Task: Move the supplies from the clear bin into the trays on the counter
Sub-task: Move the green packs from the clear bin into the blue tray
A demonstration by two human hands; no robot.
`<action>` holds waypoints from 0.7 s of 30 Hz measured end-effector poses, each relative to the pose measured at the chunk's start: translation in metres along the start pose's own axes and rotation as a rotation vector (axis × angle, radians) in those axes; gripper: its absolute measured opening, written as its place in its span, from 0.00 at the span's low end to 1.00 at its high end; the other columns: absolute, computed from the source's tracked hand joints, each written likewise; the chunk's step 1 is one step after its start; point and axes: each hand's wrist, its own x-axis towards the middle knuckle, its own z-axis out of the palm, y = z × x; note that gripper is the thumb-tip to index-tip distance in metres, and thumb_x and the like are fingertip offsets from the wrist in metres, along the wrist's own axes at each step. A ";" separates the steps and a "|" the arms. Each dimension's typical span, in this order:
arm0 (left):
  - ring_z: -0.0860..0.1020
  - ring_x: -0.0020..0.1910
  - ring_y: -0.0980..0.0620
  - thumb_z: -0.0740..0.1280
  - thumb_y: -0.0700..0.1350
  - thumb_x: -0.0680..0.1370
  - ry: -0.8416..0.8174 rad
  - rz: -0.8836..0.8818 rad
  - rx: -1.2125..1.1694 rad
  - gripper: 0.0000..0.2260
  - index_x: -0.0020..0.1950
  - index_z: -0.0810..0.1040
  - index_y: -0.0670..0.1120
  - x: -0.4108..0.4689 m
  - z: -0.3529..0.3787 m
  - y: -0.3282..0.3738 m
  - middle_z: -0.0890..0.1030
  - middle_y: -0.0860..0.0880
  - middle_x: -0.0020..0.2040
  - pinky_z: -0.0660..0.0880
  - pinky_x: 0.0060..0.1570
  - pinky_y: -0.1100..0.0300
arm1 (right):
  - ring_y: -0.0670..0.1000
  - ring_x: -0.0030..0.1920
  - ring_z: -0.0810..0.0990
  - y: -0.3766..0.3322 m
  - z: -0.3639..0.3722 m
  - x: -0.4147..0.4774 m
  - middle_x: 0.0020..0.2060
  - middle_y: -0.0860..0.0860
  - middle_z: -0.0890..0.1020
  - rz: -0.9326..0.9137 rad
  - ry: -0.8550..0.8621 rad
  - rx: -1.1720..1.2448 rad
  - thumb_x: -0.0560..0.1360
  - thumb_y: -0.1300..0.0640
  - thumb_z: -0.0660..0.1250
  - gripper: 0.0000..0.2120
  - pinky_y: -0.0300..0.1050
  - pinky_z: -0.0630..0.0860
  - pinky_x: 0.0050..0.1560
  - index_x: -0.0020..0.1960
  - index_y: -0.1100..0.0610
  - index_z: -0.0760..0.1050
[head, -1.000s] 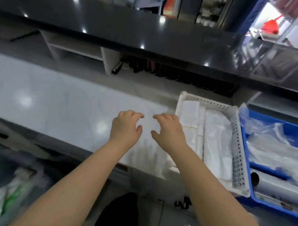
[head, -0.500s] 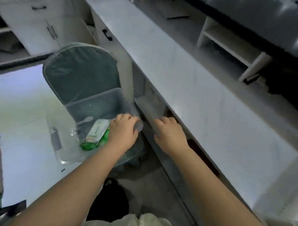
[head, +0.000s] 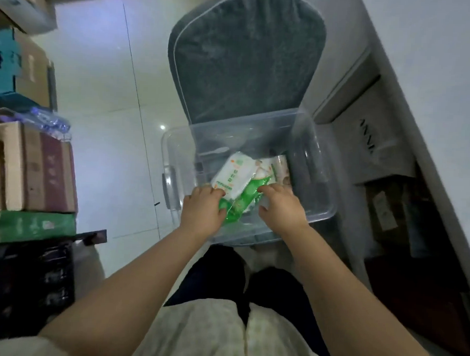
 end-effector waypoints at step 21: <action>0.66 0.63 0.39 0.72 0.48 0.71 -0.226 -0.328 -0.055 0.36 0.74 0.58 0.49 0.185 0.179 0.015 0.65 0.40 0.69 0.69 0.58 0.44 | 0.63 0.68 0.61 0.133 0.136 0.197 0.69 0.61 0.65 -0.433 -0.394 -0.404 0.65 0.66 0.69 0.34 0.62 0.61 0.66 0.69 0.56 0.65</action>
